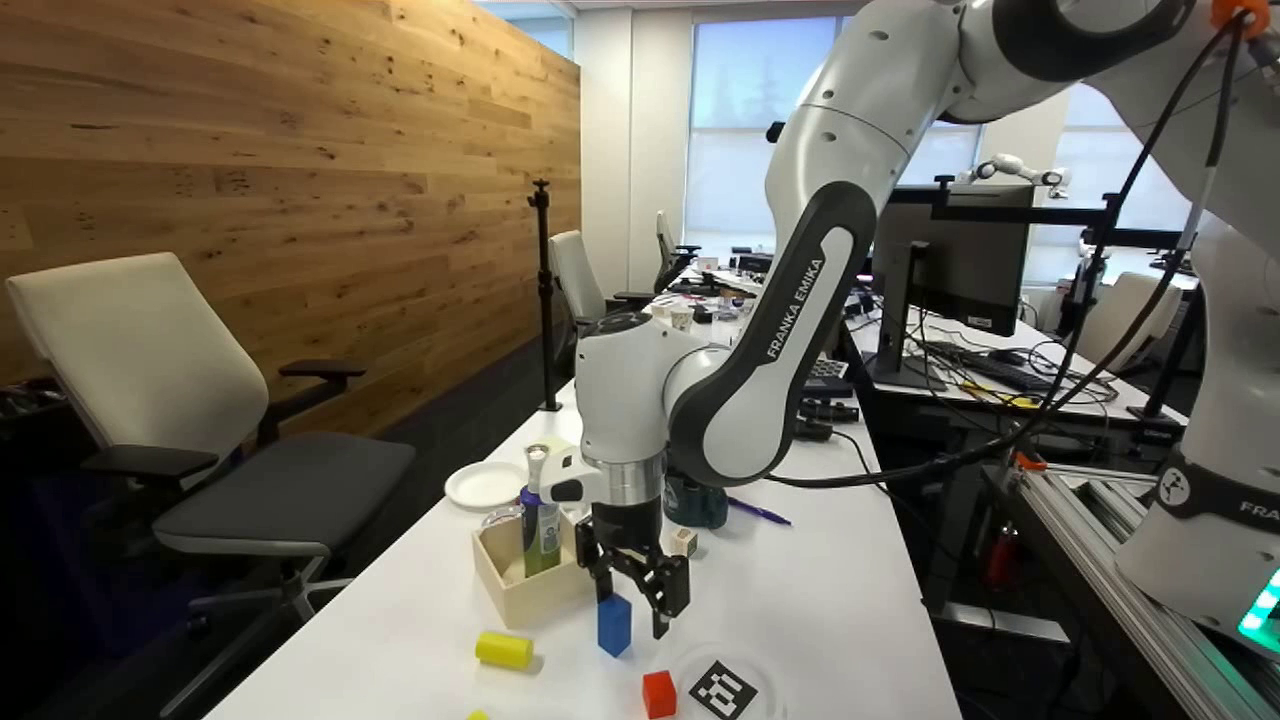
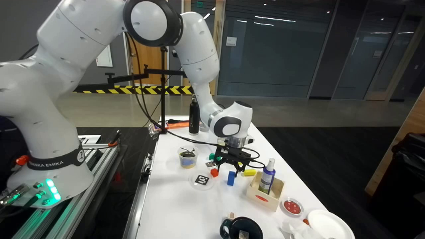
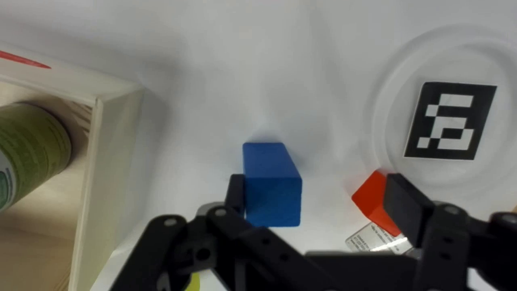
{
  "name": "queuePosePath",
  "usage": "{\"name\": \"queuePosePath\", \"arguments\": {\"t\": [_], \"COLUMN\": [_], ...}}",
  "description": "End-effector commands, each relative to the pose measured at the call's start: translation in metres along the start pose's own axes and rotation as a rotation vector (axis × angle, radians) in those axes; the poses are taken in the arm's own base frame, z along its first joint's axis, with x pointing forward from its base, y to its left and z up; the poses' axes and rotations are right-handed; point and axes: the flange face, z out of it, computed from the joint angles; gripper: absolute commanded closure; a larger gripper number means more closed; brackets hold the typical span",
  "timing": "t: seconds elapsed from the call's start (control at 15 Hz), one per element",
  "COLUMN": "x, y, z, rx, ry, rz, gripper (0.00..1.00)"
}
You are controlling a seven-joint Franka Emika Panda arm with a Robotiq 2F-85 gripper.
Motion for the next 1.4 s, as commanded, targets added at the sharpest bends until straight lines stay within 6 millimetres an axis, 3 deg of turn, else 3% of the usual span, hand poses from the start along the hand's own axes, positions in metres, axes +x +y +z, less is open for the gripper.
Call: {"name": "queuePosePath", "arguments": {"t": [0.0, 0.33, 0.47, 0.67, 0.93, 1.07, 1.33], "x": [0.001, 0.001, 0.001, -0.004, -0.020, -0.037, -0.092], "y": [-0.005, -0.006, -0.002, 0.004, 0.010, 0.010, 0.009], "z": [0.002, 0.003, -0.005, -0.031, -0.094, -0.126, -0.176], "rx": [-0.017, -0.022, -0.036, -0.076, -0.178, -0.232, -0.305], "ry": [0.017, 0.023, 0.033, 0.070, 0.127, 0.125, 0.069], "rz": [0.002, 0.002, 0.010, 0.050, 0.139, 0.197, 0.366], "gripper": [0.43, 0.78, 0.90, 0.90, 0.90, 0.90, 0.90]}}
